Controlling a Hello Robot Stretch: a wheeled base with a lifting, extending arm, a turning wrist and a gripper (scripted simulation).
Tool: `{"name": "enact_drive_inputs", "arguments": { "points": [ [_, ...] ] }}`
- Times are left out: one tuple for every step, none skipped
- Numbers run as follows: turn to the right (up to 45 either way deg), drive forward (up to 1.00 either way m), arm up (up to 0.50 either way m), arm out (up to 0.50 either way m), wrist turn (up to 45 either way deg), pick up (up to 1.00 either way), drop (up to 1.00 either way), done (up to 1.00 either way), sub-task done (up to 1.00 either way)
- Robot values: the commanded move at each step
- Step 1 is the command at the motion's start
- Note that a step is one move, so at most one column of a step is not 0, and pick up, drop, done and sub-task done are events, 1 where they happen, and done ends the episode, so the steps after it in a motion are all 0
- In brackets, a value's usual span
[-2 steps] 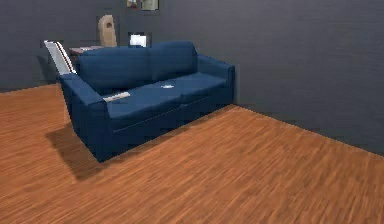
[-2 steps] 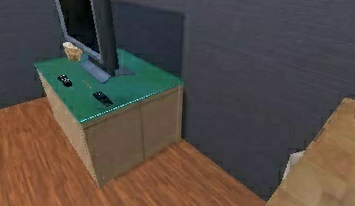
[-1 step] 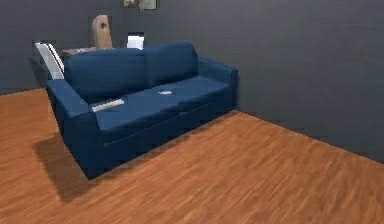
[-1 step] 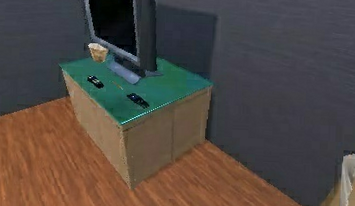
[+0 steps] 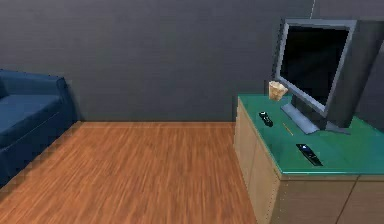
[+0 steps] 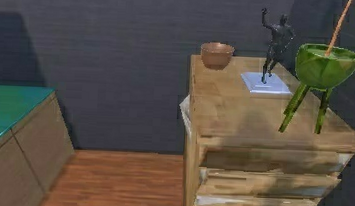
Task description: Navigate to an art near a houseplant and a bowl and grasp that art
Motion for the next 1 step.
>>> {"name": "enact_drive_inputs", "arguments": {
  "points": [
    [21.0, 0.0, 0.0, 0.0, 0.0, 0.0, 0.0, 0.0, 0.0]
  ]
}}
